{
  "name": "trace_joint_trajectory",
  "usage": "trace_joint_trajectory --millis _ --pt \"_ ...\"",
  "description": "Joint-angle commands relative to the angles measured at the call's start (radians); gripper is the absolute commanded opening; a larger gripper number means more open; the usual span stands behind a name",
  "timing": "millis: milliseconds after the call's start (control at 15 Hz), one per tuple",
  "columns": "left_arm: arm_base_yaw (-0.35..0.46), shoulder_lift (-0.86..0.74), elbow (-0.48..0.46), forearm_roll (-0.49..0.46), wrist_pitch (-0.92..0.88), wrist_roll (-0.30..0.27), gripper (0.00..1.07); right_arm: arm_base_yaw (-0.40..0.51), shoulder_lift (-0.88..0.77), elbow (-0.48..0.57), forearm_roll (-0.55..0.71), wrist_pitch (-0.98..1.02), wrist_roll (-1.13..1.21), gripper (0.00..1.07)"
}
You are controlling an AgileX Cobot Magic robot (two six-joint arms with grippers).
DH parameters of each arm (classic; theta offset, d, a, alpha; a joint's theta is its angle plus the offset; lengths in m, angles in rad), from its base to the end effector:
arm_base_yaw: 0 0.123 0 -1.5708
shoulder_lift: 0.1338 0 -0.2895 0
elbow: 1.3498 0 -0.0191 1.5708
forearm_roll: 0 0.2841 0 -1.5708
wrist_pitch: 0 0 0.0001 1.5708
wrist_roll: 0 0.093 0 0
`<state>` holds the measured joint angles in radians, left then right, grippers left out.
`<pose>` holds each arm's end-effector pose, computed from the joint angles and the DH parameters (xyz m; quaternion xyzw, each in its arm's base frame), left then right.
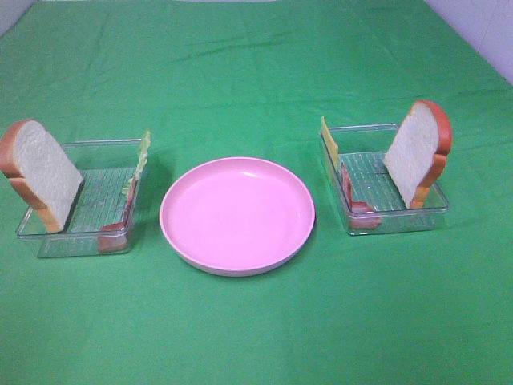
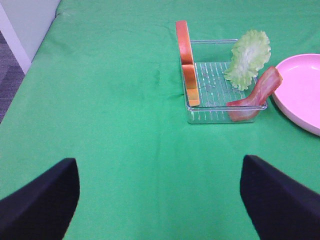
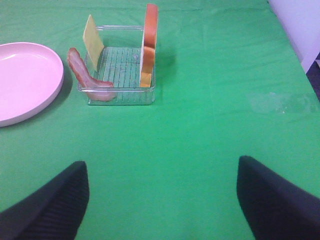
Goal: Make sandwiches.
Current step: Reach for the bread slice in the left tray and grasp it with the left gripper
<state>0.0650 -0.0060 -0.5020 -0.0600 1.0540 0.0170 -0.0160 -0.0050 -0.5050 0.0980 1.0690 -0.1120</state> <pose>0.0209 -0.0035 0.2938 -0.0192 0.8488 -0.0083 0.5283 0.0198 0.0077 0.2937 -0.0432 0.8507 0.0155 0.5237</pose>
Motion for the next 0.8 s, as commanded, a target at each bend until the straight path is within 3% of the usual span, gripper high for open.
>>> trace_joint_trajectory --millis 67,800 --pt "0.002 -0.020 0.003 0.005 -0.009 -0.005 0.83 -0.006 -0.016 -0.001 -0.001 -0.008 -0.010 0.76" --pt "0.002 -0.020 0.003 0.005 -0.009 -0.005 0.83 -0.006 -0.016 -0.001 -0.001 -0.008 -0.010 0.76"
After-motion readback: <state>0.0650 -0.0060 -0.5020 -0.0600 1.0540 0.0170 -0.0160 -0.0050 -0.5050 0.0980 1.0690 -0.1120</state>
